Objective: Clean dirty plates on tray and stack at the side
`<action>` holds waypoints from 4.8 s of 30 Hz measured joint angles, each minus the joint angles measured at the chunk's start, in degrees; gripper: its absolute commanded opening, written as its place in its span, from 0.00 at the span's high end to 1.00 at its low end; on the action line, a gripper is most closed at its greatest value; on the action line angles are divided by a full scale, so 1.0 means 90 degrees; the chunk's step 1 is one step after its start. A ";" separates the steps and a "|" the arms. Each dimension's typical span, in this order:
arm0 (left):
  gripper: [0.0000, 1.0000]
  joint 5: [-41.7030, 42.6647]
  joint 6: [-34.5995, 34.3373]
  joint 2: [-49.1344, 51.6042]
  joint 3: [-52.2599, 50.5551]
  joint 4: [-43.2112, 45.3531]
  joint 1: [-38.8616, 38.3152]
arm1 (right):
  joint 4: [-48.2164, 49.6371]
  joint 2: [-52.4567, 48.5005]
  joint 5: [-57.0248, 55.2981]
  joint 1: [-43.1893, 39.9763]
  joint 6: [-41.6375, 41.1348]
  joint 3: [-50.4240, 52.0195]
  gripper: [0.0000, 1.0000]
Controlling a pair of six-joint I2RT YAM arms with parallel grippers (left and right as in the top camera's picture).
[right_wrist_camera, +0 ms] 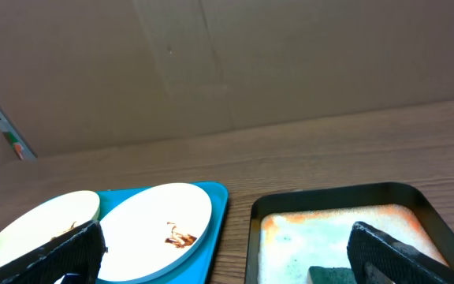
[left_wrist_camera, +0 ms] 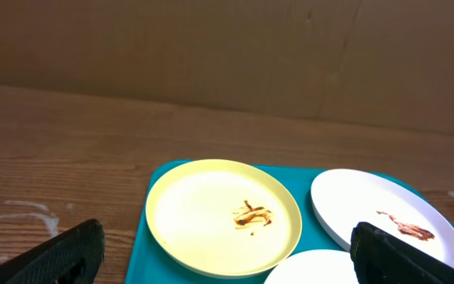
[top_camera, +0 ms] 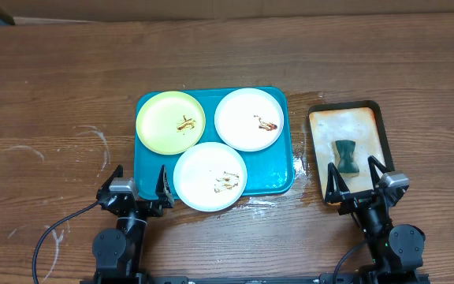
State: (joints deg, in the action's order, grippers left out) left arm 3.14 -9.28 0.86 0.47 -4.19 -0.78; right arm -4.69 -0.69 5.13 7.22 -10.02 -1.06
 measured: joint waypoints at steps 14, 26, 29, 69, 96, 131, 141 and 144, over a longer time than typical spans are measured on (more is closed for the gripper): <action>0.00 0.0000 0.0000 0.0000 0.0000 0.0000 0.0000 | 0.0000 0.0000 0.0000 0.0000 0.0002 0.0000 0.00; 0.00 0.0000 0.0000 0.0000 0.0000 0.0000 0.0000 | 0.0000 0.0000 0.0002 0.0000 0.0000 0.0000 0.00; 0.00 0.0000 0.0000 0.0000 0.0000 0.0000 0.0000 | 0.0000 0.0000 0.0000 0.0000 0.0000 0.0000 0.00; 0.00 0.0000 0.0000 0.0000 0.0000 0.0000 0.0000 | 0.0000 0.0000 -0.0002 0.0000 -0.0002 0.0000 0.00; 0.00 0.0000 -0.0002 0.0000 0.0000 0.0000 0.0000 | -0.0002 0.0000 0.0000 0.0000 -0.0002 0.0000 0.00; 0.00 -0.0007 0.0000 0.0000 0.0000 -0.0010 0.0000 | -0.2909 -0.4801 0.0423 0.0000 0.0627 -0.4986 0.00; 0.00 -0.0046 0.0000 0.0000 0.0002 -0.0012 0.0000 | -0.8104 -0.9095 0.1073 0.0000 0.0624 -0.9690 0.00; 0.00 -0.0046 0.0000 0.0000 0.0002 -0.0012 0.0000 | -0.9044 -0.9760 0.0775 0.0005 0.0624 -1.0358 0.00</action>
State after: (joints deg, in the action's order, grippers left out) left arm 2.72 -9.28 0.86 0.49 -4.29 -0.78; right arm -86.08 -88.53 12.10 7.27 -4.40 -94.28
